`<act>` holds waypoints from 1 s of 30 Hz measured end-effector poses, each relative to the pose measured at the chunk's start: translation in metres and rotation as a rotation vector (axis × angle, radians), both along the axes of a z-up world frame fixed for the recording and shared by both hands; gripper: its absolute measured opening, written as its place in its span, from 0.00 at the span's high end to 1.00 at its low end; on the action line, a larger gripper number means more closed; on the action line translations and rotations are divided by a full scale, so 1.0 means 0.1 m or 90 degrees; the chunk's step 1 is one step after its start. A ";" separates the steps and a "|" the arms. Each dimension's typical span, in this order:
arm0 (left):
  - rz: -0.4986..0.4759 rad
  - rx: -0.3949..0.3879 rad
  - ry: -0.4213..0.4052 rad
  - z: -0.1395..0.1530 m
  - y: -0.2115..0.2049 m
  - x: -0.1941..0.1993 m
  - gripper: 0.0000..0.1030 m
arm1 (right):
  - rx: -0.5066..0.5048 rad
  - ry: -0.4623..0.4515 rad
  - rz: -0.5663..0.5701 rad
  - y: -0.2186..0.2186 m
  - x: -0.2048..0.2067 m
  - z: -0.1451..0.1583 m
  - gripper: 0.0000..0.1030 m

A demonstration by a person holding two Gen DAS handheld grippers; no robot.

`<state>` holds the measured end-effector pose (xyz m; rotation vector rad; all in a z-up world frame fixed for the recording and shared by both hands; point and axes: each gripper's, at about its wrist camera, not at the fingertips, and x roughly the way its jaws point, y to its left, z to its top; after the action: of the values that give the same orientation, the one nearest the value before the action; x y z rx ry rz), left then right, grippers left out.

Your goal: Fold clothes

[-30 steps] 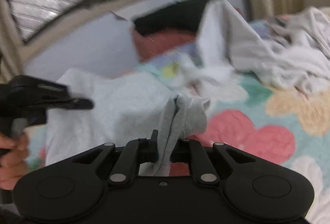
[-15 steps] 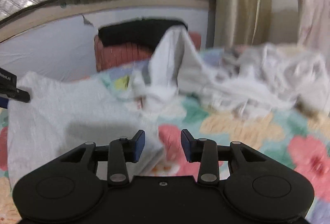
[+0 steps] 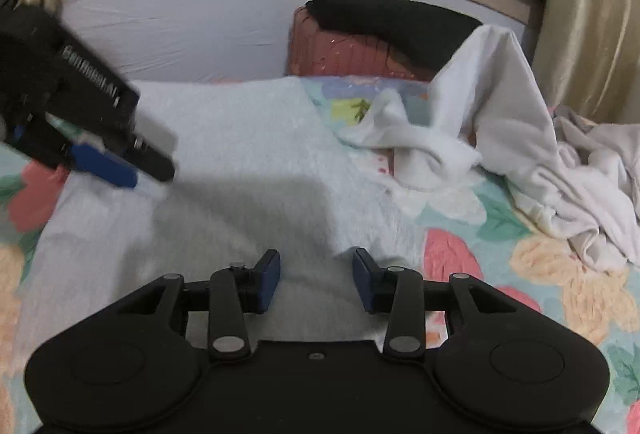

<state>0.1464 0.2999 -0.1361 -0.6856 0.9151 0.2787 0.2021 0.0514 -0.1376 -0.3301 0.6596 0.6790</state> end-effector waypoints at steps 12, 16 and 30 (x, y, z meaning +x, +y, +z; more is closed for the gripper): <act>-0.133 0.194 0.080 -0.03 -1.25 -0.25 0.52 | 0.037 0.042 -0.017 -0.31 -0.28 -0.02 0.55; -0.123 0.172 0.072 -0.03 -1.31 -0.47 0.51 | 0.046 0.073 -0.032 -0.47 -0.40 -0.01 0.48; -0.146 0.278 -0.120 1.04 -2.31 -0.75 0.23 | 0.044 0.089 -0.320 -1.81 -1.00 0.77 0.46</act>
<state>0.0713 0.0684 -0.0326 -0.1964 0.7128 0.1954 0.1020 -0.1295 -0.0603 -0.0443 0.8123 0.2440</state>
